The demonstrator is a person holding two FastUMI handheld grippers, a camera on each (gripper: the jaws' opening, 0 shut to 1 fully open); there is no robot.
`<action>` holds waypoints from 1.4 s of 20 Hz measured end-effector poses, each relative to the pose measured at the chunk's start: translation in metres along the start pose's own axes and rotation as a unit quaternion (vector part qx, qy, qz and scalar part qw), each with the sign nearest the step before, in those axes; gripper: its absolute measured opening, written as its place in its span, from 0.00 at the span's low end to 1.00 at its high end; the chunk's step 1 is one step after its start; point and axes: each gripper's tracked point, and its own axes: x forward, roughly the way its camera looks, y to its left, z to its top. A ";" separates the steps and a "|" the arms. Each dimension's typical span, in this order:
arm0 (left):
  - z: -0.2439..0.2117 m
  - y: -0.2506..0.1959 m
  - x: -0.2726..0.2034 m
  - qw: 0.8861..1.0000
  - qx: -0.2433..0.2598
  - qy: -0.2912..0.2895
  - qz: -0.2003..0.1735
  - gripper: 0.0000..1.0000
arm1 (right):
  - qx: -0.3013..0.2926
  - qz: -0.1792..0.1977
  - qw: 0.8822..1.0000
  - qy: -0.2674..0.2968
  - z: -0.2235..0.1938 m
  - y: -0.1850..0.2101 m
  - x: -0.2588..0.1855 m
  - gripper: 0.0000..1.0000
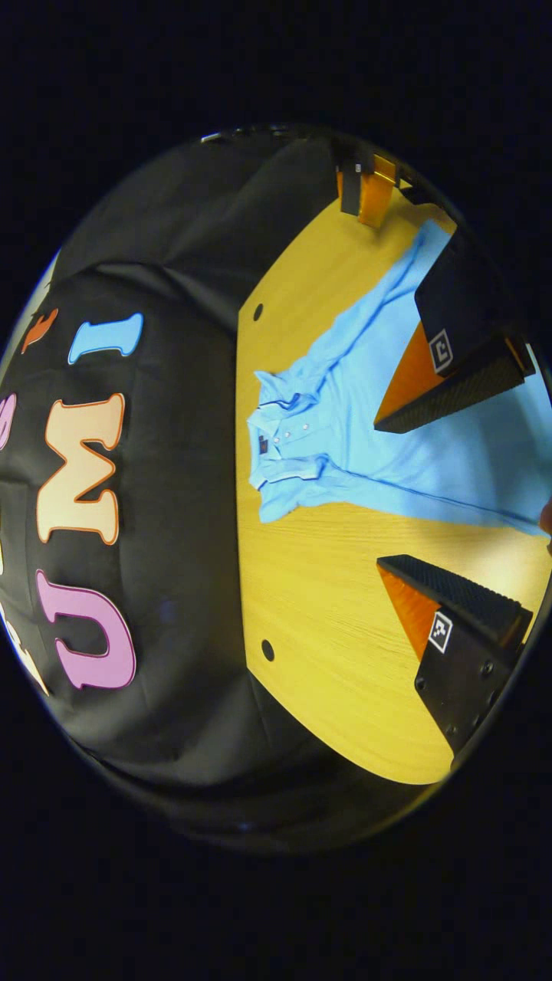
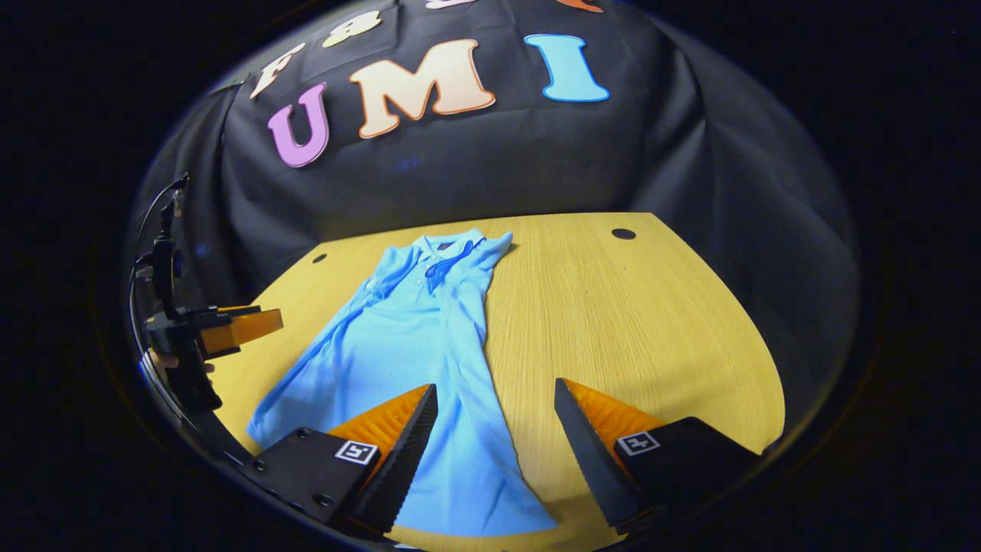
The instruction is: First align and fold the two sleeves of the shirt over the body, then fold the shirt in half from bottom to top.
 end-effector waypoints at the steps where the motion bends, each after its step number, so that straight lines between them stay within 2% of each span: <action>1: -0.015 0.002 -0.010 1.000 0.000 0.010 0.005 0.96 | -0.007 0.002 1.000 0.007 -0.009 -0.001 -0.004 0.97; 5: -0.067 0.006 -0.042 0.999 -0.005 0.050 0.020 0.96 | -0.028 0.007 0.999 0.036 -0.048 0.007 -0.021 0.97; 8: -0.096 0.004 -0.062 0.998 -0.006 0.063 0.023 0.96 | -0.059 -0.003 0.997 0.049 -0.073 0.005 -0.029 0.97; 13: -0.134 0.004 -0.084 0.997 0.001 0.069 0.039 0.96 | -0.069 -0.028 0.995 0.063 -0.098 -0.006 -0.037 0.98; 17: -0.167 0.006 -0.086 0.994 0.008 0.094 0.048 0.96 | -0.086 -0.034 0.993 0.075 -0.114 -0.006 -0.038 0.98; 18: -0.171 0.005 -0.091 0.994 0.003 0.099 0.049 0.95 | -0.093 -0.037 0.992 0.078 -0.117 -0.006 -0.038 0.98; 19: -0.162 0.004 -0.086 0.996 -0.004 0.077 0.047 0.95 | -0.097 -0.037 0.991 0.084 -0.122 -0.005 -0.039 0.98; 20: -0.171 -0.001 -0.087 0.995 -0.007 0.096 0.041 0.94 | -0.099 -0.034 0.990 0.095 -0.129 -0.003 -0.038 0.98; 22: -0.167 -0.005 -0.087 0.996 -0.006 0.083 0.033 0.95 | -0.082 -0.037 0.991 0.095 -0.129 -0.002 -0.039 0.94; 24: -0.167 -0.007 -0.084 0.997 0.002 0.077 0.028 0.95 | -0.059 -0.039 0.993 0.098 -0.133 -0.002 -0.037 0.97; 25: -0.169 -0.009 -0.083 0.996 0.003 0.082 0.026 0.94 | -0.057 -0.040 0.993 0.099 -0.135 -0.001 -0.038 0.94; 26: -0.167 -0.010 -0.082 0.997 -0.002 0.078 0.021 0.92 | -0.062 -0.039 0.993 0.097 -0.135 0.000 -0.039 0.97; 28: -0.168 -0.015 -0.082 0.996 -0.015 0.082 0.012 0.93 | -0.062 -0.026 0.993 0.096 -0.137 0.008 -0.037 0.91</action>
